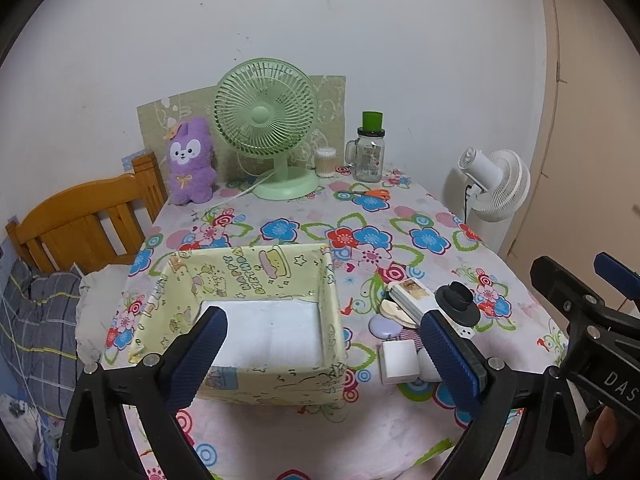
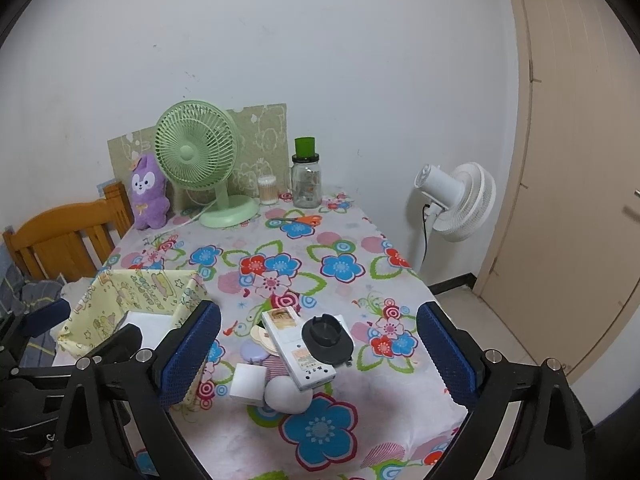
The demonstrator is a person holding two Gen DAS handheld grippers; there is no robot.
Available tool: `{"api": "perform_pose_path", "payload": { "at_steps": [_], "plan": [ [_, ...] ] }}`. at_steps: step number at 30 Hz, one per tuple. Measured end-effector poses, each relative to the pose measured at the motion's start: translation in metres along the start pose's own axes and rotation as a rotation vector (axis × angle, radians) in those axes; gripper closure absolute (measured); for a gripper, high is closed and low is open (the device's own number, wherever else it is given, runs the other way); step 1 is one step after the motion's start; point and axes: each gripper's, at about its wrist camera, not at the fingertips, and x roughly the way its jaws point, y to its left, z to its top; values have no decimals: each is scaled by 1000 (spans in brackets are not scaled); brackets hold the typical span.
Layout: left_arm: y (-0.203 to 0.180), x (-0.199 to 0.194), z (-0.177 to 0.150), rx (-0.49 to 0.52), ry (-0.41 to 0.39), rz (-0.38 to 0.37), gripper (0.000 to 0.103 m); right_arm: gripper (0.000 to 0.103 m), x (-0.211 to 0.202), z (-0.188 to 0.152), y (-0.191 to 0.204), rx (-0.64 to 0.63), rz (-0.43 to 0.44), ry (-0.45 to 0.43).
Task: Organize rigid objects
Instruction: 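Grasp the white rectangular device with the left tool while the right tool grasps the black round puck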
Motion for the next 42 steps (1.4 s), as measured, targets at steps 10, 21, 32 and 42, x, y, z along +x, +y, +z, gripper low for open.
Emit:
{"api": "perform_pose_path", "payload": {
  "at_steps": [10, 21, 32, 42],
  "plan": [
    [-25, 26, -1, -15, 49, -28, 10, 7, 27, -2, -20, -12, 29, 35],
    [-63, 64, -6, 14, 110, -39, 11, 11, 70, -8, -42, -39, 69, 110],
    [-89, 104, -11, 36, 189, -43, 13, 12, 118, -16, -49, -45, 100, 192],
    [-102, 130, -13, 92, 208, -1, 15, 17, 159, -25, -45, -42, 144, 282]
  ]
}}
